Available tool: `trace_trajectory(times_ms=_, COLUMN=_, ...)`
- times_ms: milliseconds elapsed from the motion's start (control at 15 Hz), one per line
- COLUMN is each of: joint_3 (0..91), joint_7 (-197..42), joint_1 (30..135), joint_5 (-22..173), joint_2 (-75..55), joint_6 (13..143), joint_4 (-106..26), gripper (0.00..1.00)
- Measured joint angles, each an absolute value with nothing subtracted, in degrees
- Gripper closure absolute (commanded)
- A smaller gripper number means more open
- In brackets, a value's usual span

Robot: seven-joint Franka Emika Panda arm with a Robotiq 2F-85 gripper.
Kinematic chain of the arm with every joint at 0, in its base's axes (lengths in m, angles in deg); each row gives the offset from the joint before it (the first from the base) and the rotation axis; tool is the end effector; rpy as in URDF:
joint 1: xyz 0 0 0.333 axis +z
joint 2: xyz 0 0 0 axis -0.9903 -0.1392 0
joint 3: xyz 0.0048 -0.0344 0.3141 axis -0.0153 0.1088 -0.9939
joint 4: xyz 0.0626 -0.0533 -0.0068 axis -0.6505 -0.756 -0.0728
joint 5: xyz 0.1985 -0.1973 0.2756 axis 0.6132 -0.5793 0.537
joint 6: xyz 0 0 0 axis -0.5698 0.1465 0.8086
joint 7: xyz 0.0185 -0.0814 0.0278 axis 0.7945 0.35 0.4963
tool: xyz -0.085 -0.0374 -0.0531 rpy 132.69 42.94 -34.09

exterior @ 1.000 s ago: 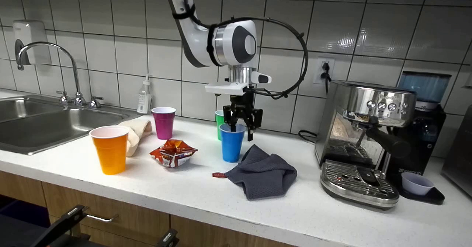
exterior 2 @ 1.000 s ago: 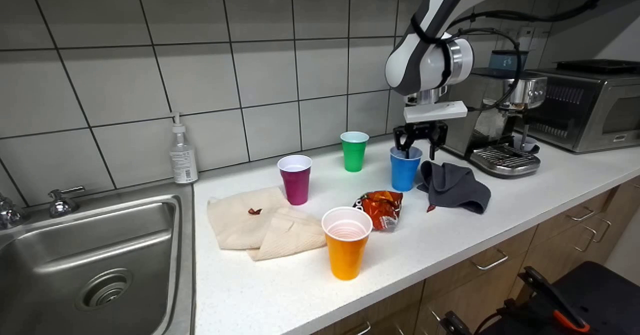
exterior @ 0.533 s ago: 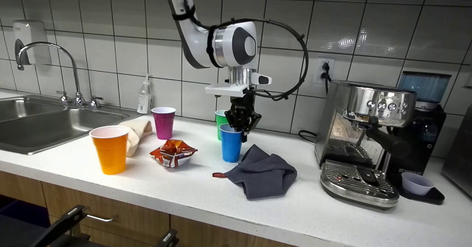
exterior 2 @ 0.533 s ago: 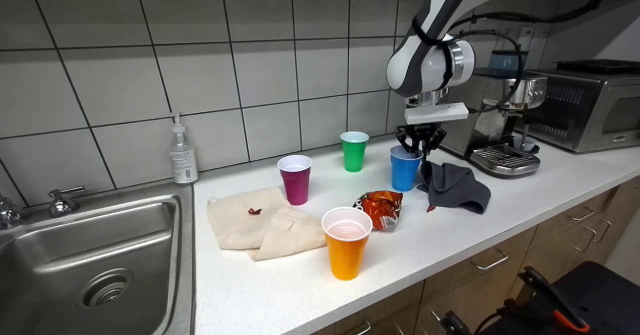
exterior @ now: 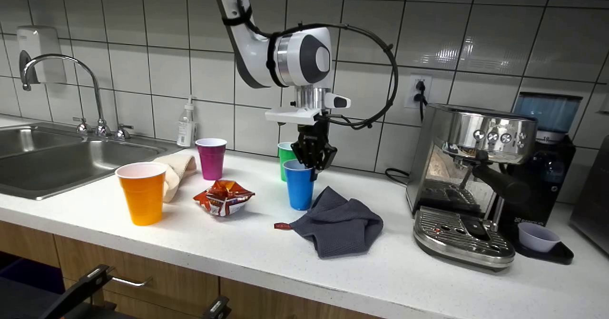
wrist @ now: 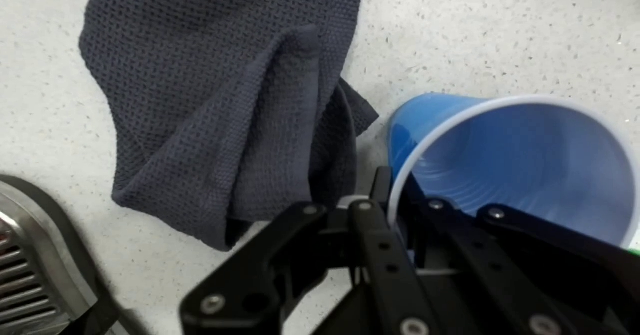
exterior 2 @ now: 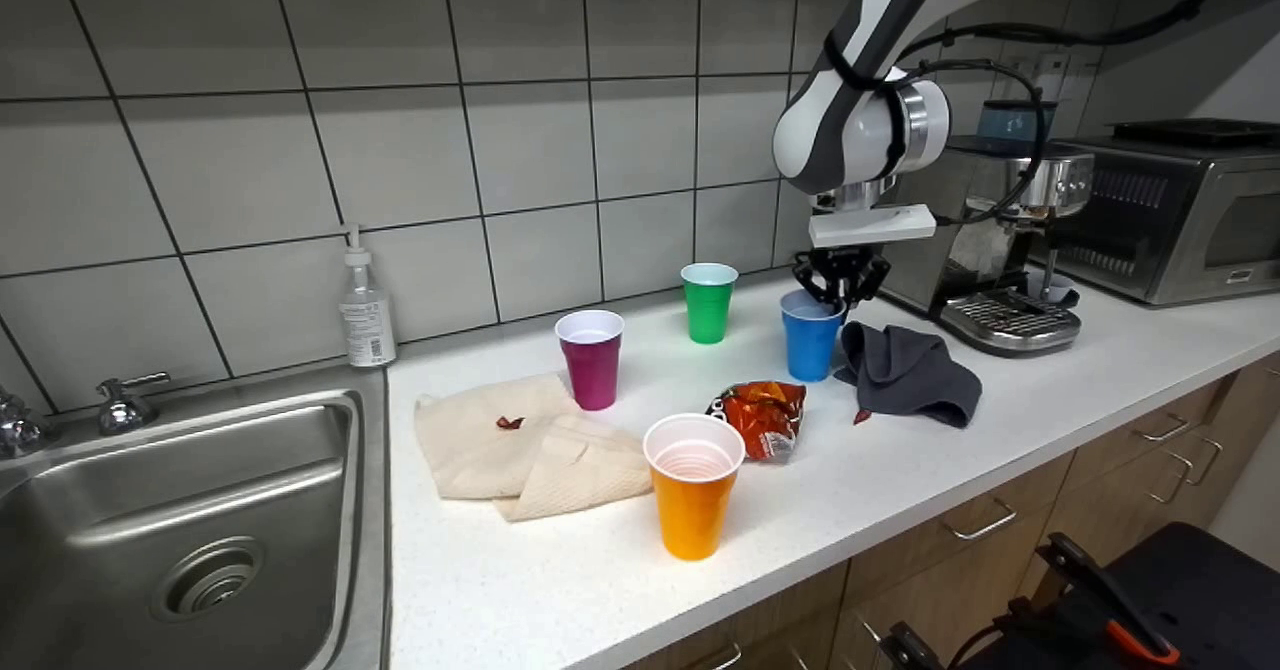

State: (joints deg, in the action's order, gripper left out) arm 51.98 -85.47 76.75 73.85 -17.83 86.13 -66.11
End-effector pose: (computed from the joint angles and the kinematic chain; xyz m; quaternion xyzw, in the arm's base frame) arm 0.5684 -0.1587 0.2276 0.9769 -0.2049 -0.0014 0.0614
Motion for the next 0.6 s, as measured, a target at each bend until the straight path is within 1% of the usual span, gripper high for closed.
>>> trace_trajectory(times_ms=600, joint_3=51.96, joint_7=-83.28, joint_1=76.24, joint_5=74.84, joint_2=-14.89, joint_6=87.18, joint_4=-66.88, gripper=0.99)
